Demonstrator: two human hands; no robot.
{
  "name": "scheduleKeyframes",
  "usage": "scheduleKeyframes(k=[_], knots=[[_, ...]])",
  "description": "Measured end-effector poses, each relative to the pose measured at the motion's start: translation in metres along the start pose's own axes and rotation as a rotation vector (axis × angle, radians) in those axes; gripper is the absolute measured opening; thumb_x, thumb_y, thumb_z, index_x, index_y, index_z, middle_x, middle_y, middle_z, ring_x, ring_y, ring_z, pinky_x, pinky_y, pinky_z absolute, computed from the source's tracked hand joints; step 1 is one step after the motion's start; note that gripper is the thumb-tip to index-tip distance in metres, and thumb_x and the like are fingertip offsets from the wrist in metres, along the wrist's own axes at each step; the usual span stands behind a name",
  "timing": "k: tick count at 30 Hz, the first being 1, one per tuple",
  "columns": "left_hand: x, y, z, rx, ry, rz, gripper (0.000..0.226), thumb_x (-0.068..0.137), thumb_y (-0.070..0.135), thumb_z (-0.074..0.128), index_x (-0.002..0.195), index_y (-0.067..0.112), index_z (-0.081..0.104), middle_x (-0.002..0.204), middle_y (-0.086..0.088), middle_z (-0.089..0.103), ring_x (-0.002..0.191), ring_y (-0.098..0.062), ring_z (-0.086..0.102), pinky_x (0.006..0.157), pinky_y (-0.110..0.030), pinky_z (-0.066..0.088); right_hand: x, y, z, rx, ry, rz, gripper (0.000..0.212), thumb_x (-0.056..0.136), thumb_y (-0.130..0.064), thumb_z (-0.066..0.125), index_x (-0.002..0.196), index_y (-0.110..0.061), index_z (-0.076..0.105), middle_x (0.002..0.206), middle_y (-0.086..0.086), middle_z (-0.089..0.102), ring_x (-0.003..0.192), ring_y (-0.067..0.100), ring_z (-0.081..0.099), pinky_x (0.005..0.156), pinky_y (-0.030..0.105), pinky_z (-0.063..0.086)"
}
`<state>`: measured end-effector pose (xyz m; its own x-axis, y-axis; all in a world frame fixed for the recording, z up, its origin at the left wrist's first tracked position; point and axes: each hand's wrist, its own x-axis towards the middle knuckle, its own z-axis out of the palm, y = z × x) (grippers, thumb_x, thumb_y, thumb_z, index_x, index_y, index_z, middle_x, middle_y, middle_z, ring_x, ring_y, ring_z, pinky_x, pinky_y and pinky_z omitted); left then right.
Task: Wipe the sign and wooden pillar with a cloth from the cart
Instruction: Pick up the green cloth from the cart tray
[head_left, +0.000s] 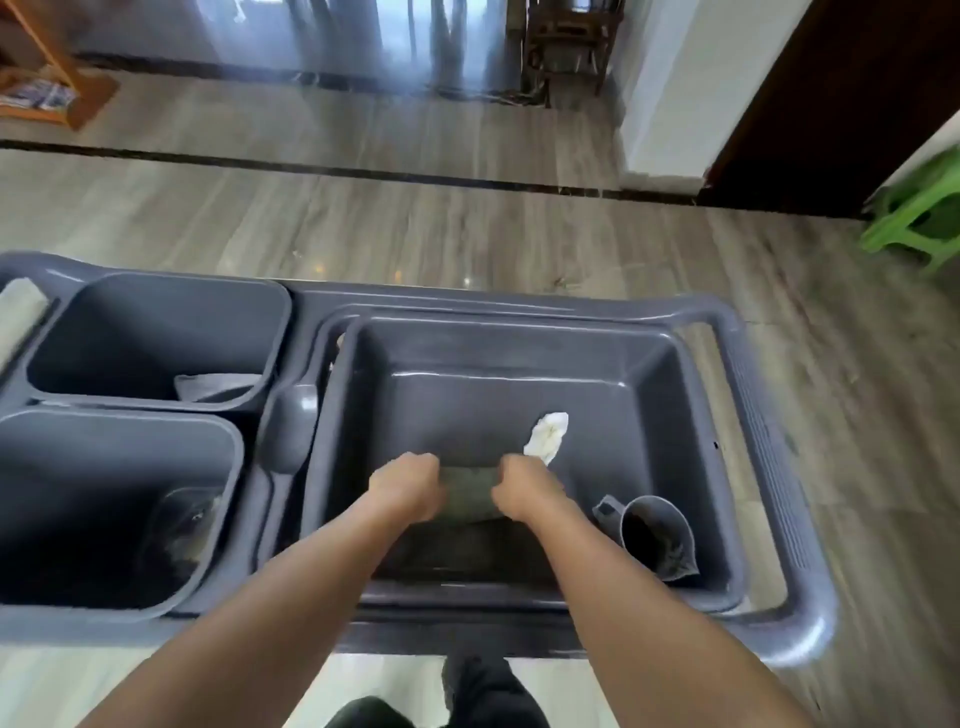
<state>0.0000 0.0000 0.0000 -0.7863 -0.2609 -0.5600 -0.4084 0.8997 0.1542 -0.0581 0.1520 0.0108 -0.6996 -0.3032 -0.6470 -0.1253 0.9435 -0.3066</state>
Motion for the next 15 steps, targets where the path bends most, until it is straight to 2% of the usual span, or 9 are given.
scheduleKeyframes(k=[2, 4, 8, 13, 15], knots=[[0.014, 0.001, 0.008, -0.055, 0.029, -0.05, 0.044, 0.088, 0.029, 0.056, 0.128, 0.013, 0.049, 0.123, -0.013, 0.063, 0.107, -0.038, 0.065, 0.072, -0.038, 0.044, 0.018, 0.004, 0.0, 0.023, 0.098, 0.001, 0.033, 0.089, -0.009, 0.05, 0.121, -0.011, 0.054, 0.131, 0.014, 0.049, 0.114, 0.038, 0.056, 0.08, 0.038, 0.046], [0.021, 0.0, 0.018, -0.098, 0.031, -0.103, 0.054, 0.089, 0.035, 0.06, 0.135, 0.015, 0.04, 0.132, -0.015, 0.05, 0.114, -0.041, 0.06, 0.076, -0.043, 0.047, 0.033, 0.009, 0.008, -0.006, 0.135, -0.037, 0.041, 0.089, -0.006, 0.053, 0.129, -0.014, 0.051, 0.139, 0.014, 0.04, 0.123, 0.037, 0.046, 0.085, 0.041, 0.048], [0.033, -0.005, 0.035, -0.082, -0.041, -0.167, 0.047, 0.09, 0.037, 0.063, 0.132, 0.021, 0.047, 0.139, -0.013, 0.033, 0.126, -0.04, 0.044, 0.086, -0.048, 0.05, 0.053, 0.017, 0.034, -0.095, 0.042, -0.083, 0.046, 0.092, -0.011, 0.057, 0.136, -0.016, 0.048, 0.141, 0.014, 0.037, 0.131, 0.038, 0.036, 0.103, 0.043, 0.046], [0.04, -0.017, 0.04, -0.135, -0.076, -0.089, 0.035, 0.09, 0.019, 0.055, 0.125, 0.017, 0.056, 0.133, -0.014, 0.047, 0.12, -0.04, 0.051, 0.095, -0.046, 0.049, 0.058, 0.022, 0.047, -0.023, -0.006, -0.034, 0.038, 0.091, -0.013, 0.057, 0.128, -0.006, 0.053, 0.136, 0.016, 0.044, 0.129, 0.036, 0.043, 0.104, 0.038, 0.045], [0.039, -0.021, 0.036, -0.211, -0.112, -0.05, 0.033, 0.089, 0.021, 0.055, 0.122, 0.017, 0.057, 0.127, -0.014, 0.057, 0.113, -0.038, 0.056, 0.09, -0.039, 0.049, 0.055, 0.025, 0.044, 0.041, -0.038, -0.018, 0.036, 0.089, -0.013, 0.057, 0.124, -0.007, 0.059, 0.133, 0.016, 0.045, 0.123, 0.036, 0.049, 0.102, 0.036, 0.046]])
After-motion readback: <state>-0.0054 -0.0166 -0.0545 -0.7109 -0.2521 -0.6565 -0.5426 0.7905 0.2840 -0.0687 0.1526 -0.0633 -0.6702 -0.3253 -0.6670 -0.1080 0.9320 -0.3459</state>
